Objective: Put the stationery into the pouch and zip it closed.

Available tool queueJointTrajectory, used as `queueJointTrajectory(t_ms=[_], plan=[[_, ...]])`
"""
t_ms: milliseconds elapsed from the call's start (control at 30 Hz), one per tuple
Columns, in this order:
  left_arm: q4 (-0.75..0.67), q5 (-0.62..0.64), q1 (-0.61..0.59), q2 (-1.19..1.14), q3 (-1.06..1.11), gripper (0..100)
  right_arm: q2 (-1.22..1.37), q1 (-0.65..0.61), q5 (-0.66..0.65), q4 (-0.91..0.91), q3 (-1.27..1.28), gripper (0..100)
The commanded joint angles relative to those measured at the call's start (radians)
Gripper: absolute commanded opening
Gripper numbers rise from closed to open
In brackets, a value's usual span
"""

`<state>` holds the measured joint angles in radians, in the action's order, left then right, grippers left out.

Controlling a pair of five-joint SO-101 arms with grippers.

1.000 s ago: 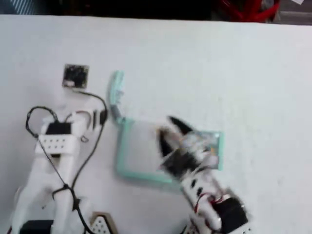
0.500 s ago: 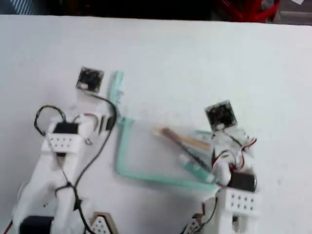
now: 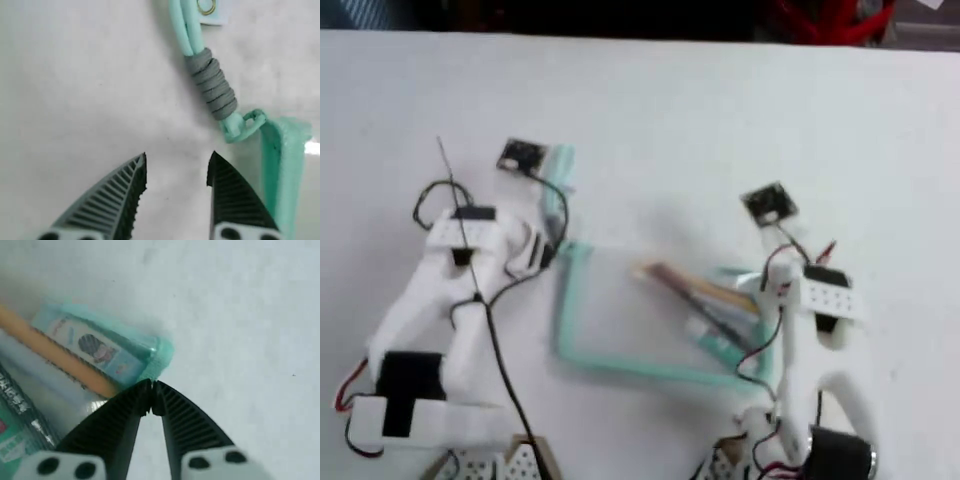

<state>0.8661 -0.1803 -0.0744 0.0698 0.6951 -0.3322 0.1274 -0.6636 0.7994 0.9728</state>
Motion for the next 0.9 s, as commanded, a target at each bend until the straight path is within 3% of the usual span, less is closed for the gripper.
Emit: queueJointTrajectory(t_ms=[0,167,633,867], plan=[[0.005,-0.014,0.061,-0.002,-0.051,23,0.120,-0.101,0.014,0.024,-0.092,1.8],[-0.017,-0.005,0.174,-0.002,-0.063,25,0.255,-0.174,0.092,0.031,-0.278,1.8],[-0.166,0.086,0.074,-0.004,-0.138,25,0.509,-0.374,0.192,0.031,-0.666,1.8],[-0.176,0.087,0.035,-0.004,-0.150,25,0.461,-0.354,0.241,0.067,-0.681,1.8]])
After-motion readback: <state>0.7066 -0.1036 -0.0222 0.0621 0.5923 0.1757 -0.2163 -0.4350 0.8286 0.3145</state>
